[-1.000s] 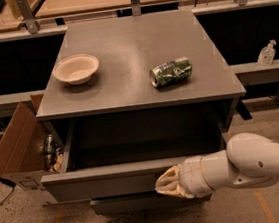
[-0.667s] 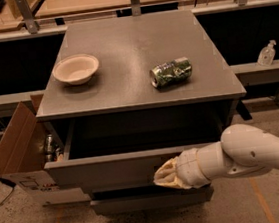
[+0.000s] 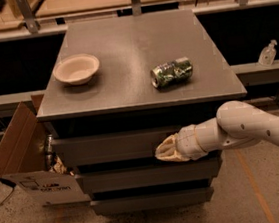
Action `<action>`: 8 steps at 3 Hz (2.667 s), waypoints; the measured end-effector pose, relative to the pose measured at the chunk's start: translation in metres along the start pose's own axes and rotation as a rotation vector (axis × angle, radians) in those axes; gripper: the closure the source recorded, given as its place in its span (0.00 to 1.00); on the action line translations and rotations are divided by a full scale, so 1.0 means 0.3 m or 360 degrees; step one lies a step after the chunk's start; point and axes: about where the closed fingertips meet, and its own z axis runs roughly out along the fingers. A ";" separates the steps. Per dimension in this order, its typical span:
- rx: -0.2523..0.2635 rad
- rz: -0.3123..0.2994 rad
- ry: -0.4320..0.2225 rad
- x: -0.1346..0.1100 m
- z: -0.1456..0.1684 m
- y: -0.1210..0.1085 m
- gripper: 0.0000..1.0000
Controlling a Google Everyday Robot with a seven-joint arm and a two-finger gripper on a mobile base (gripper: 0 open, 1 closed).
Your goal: Close top drawer
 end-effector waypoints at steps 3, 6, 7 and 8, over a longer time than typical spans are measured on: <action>0.0190 -0.0036 -0.0113 -0.012 -0.036 0.072 1.00; 0.0302 0.0046 -0.0062 0.029 -0.010 -0.034 1.00; 0.0302 0.0069 -0.0069 0.041 -0.005 -0.059 1.00; 0.0297 0.0085 -0.0091 0.053 -0.001 -0.071 1.00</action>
Offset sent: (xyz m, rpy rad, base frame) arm -0.0204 -0.0154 0.0073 0.1487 -0.1502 -0.0761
